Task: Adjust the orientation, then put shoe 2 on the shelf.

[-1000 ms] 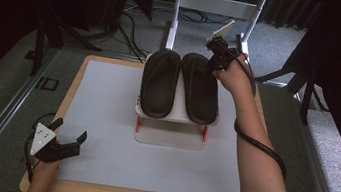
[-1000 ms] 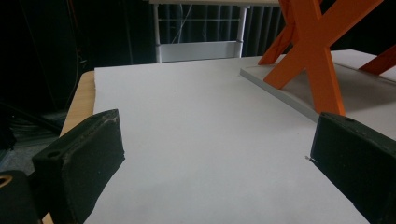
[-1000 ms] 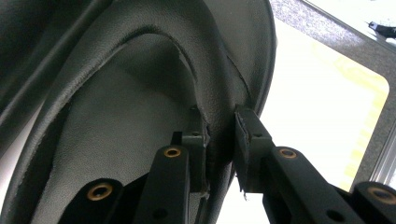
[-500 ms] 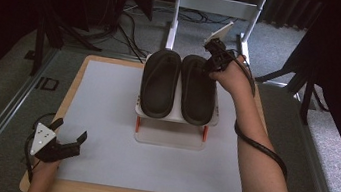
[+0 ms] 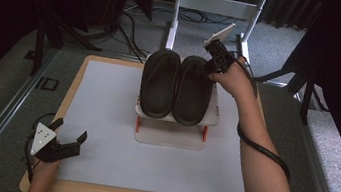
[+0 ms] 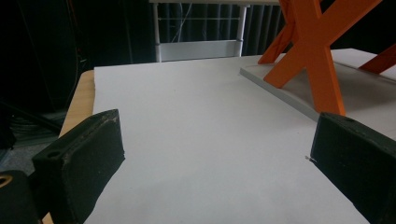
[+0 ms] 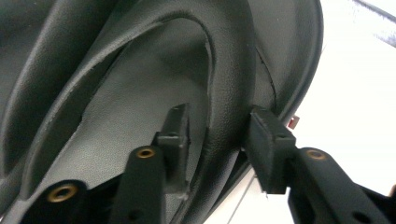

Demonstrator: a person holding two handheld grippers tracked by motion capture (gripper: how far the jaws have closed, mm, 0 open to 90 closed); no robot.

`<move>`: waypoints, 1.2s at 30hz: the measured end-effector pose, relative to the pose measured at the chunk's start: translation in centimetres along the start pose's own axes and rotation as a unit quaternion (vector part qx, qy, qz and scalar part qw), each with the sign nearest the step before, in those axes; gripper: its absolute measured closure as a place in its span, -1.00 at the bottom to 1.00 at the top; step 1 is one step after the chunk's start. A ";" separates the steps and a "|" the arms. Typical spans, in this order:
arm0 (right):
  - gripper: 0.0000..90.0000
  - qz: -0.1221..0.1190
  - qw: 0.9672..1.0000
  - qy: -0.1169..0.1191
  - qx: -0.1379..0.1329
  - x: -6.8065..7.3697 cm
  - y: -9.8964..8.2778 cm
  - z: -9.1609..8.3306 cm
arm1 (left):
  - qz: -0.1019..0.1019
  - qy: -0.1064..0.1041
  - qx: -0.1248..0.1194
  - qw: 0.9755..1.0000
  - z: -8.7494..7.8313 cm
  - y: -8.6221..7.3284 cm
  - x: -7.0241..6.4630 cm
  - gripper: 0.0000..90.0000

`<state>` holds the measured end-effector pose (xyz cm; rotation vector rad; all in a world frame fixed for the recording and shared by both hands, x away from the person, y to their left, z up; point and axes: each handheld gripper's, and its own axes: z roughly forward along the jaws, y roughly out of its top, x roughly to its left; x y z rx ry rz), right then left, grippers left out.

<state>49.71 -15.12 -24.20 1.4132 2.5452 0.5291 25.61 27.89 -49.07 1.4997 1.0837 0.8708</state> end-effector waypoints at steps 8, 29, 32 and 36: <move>-0.14 -0.009 0.998 0.002 -0.066 -0.5 -0.9 -1.5 | 0.000 0.000 0.001 1.000 0.0 0.0 0.0 -0.95; -0.56 0.010 0.989 0.041 -0.140 -6.3 -7.8 -3.0 | -0.001 0.003 0.002 1.000 0.1 0.0 0.0 -0.95; -0.56 0.016 0.986 0.043 -0.159 -6.7 -8.6 -3.1 | 0.000 0.004 0.003 1.000 0.1 0.0 0.0 -0.95; -0.56 0.022 0.980 0.037 -0.196 -7.6 -10.5 -3.2 | 0.000 0.004 0.002 1.000 0.1 0.0 0.0 -0.95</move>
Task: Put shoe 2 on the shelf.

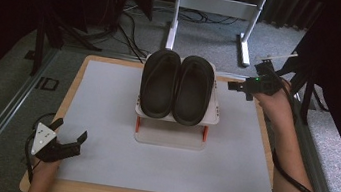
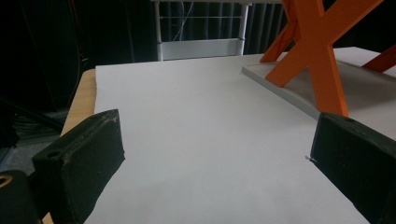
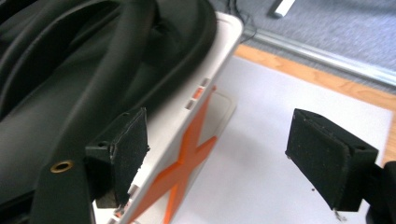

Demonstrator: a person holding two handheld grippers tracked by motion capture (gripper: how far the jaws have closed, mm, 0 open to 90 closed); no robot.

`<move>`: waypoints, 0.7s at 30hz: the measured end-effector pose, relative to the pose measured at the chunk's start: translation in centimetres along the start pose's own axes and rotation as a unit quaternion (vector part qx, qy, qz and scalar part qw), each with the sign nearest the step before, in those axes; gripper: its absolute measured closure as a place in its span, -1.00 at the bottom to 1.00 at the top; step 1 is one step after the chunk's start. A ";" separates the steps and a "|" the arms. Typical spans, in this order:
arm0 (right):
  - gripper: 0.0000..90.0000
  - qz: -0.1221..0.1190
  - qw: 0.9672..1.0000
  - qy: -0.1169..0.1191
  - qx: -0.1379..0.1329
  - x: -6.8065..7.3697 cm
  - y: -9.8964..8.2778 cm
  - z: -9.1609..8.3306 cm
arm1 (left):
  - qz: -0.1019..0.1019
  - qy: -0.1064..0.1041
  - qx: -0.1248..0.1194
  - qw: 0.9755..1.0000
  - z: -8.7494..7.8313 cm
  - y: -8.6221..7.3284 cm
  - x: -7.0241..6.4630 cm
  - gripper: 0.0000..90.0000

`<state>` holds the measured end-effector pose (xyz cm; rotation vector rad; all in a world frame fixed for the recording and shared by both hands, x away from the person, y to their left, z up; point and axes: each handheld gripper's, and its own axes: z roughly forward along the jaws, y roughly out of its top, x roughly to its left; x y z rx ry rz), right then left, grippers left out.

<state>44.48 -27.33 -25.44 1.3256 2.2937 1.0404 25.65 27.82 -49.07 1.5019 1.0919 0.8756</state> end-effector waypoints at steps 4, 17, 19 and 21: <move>-0.58 0.005 1.000 -0.014 -0.021 -1.0 -1.5 -0.3 | 0.000 0.000 -0.002 1.000 0.0 0.0 0.0 -0.95; -0.61 0.020 0.999 -0.027 -0.027 -3.4 -6.7 1.8 | -0.001 -0.001 -0.001 1.000 0.0 0.0 0.0 -0.95; -0.62 0.018 0.999 -0.026 -0.033 -3.4 -7.5 2.2 | -0.001 -0.001 -0.001 1.000 0.0 0.0 0.0 -0.95; -0.63 0.016 0.999 -0.026 -0.035 -3.5 -8.3 2.6 | -0.001 -0.001 -0.001 1.000 0.0 0.0 0.0 -0.95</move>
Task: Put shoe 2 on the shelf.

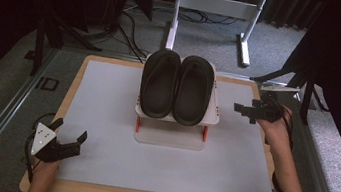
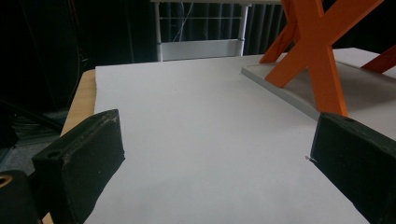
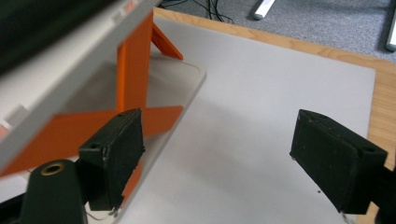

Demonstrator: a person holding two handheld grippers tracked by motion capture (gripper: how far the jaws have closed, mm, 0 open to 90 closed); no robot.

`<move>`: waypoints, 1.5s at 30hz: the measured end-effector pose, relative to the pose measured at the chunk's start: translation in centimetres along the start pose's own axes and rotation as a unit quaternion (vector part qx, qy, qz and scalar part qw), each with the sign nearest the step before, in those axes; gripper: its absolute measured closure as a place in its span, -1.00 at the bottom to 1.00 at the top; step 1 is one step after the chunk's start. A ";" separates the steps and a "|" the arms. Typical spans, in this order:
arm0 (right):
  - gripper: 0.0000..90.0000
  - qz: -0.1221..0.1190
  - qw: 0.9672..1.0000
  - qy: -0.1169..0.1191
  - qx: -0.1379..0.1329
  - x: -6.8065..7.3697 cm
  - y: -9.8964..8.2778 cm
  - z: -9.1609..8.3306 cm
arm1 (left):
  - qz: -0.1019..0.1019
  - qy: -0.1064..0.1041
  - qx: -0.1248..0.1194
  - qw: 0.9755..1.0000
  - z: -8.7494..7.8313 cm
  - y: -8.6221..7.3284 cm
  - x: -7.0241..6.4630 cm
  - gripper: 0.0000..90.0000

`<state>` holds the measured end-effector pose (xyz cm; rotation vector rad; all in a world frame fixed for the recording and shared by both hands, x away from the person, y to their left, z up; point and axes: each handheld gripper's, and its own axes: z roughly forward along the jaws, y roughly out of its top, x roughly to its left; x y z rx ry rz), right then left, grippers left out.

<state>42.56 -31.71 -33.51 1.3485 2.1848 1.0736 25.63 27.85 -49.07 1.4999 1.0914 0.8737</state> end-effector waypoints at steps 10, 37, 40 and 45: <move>-0.63 0.006 1.000 0.001 -0.006 -0.5 -3.8 1.8 | 0.000 0.000 -0.001 1.000 0.0 0.0 0.0 -0.95; -0.69 0.031 0.999 -0.028 -0.033 -1.1 -12.9 3.3 | 0.003 0.002 -0.003 1.000 -0.1 0.0 -0.1 -0.95; -0.69 0.036 0.998 -0.037 -0.038 -1.3 -13.5 3.1 | 0.003 0.002 -0.004 1.000 -0.1 0.0 -0.1 -0.95; -0.69 0.046 0.997 -0.043 -0.045 -1.3 -14.8 2.7 | 0.004 0.002 -0.003 1.000 -0.1 0.0 -0.1 -0.95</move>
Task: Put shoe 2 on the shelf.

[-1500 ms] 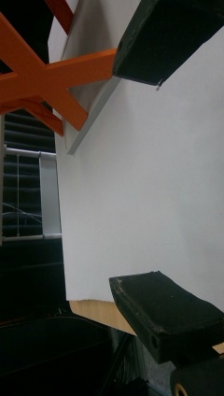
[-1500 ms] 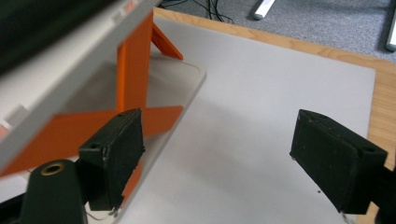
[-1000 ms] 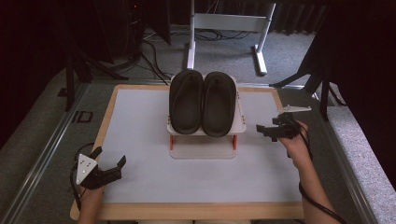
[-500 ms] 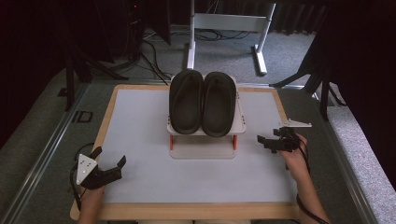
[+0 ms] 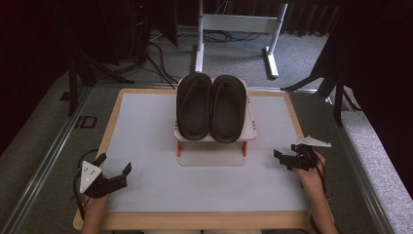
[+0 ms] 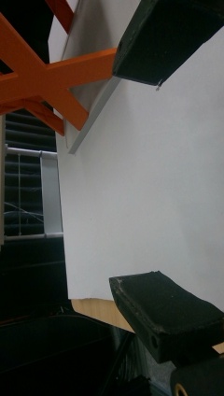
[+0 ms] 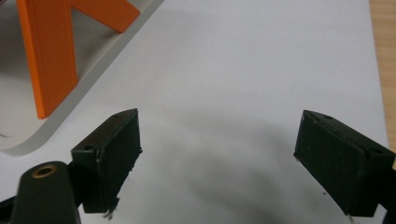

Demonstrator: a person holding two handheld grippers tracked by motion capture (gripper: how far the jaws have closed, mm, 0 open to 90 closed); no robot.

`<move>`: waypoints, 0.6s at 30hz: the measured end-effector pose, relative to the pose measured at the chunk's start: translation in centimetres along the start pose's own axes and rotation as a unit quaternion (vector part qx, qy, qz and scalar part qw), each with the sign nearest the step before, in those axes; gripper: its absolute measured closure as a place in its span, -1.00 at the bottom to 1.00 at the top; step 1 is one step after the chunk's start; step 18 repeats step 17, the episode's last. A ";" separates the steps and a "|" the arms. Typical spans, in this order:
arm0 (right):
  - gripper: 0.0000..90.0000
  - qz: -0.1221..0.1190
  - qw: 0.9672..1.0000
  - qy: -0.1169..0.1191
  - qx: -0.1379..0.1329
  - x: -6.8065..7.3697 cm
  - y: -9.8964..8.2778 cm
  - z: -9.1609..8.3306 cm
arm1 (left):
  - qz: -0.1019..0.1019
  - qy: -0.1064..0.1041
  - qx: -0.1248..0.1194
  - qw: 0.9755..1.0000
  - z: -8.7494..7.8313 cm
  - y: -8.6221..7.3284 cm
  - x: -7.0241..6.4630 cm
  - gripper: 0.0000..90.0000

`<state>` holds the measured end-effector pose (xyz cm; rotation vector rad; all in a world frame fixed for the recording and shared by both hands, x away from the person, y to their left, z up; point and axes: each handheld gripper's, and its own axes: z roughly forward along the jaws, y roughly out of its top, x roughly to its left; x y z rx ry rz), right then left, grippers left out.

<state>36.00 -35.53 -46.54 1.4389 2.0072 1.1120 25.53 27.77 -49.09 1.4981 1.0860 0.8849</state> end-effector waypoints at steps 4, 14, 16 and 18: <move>-0.69 0.003 1.000 -0.008 -0.017 -0.1 -0.6 -0.6 | 0.000 0.001 -0.001 1.000 0.0 0.0 0.0 -0.95; -0.69 -0.005 0.999 -0.014 -0.038 -0.3 -1.4 -0.8 | 0.001 0.001 -0.004 1.000 -0.1 0.0 0.0 -0.95; -0.69 -0.005 0.999 -0.014 -0.036 -0.3 -1.5 -0.7 | 0.001 0.001 -0.004 1.000 -0.1 0.0 0.0 -0.95; -0.69 -0.007 0.999 -0.018 -0.038 -0.2 -1.6 -0.6 | 0.001 0.000 -0.004 1.000 -0.1 0.0 0.0 -0.95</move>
